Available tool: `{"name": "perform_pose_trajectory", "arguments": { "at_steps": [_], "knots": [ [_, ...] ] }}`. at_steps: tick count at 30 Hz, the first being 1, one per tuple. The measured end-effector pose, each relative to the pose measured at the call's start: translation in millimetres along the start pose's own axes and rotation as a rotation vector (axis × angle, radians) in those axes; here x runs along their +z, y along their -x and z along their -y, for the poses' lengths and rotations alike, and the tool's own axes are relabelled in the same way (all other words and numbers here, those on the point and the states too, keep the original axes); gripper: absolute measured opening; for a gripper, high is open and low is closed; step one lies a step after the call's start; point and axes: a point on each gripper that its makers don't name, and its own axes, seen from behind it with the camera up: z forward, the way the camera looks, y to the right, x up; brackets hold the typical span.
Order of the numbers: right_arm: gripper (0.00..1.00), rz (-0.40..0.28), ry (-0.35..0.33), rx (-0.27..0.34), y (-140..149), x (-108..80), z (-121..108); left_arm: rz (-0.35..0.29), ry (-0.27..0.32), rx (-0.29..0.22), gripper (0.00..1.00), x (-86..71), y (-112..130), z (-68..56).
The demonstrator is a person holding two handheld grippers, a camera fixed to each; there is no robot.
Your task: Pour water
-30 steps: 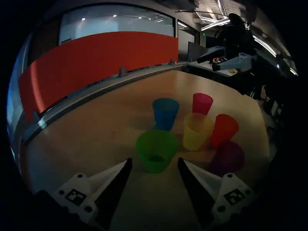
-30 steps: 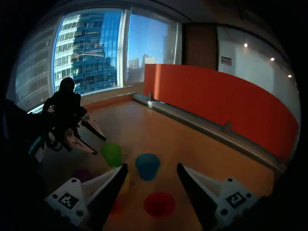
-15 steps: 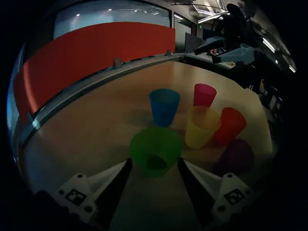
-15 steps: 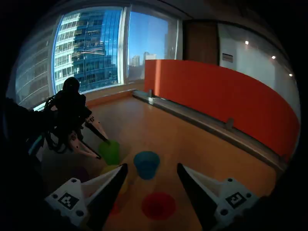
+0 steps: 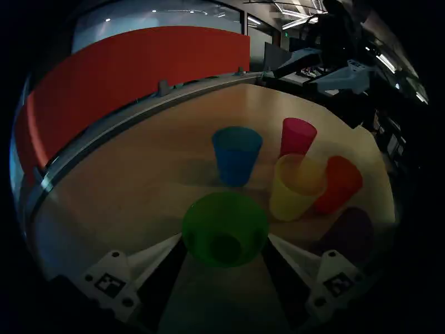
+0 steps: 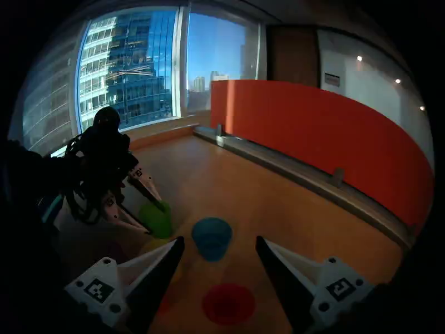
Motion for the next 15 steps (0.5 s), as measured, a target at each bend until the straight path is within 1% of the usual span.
{"name": "perform_pose_trajectory", "arguments": {
  "at_steps": [9, 15],
  "knots": [
    [0.99, 0.019, -0.007, 0.0, 3, 7.7, -1, 0.005, -0.018, 0.028, 0.85, 6.4, 2, 2.1],
    [0.99, 0.041, -0.021, -0.001, 8, 15.9, 2, 0.005, 0.0, 0.031, 0.85, 7.1, 1, -3.1]
  ]
}}
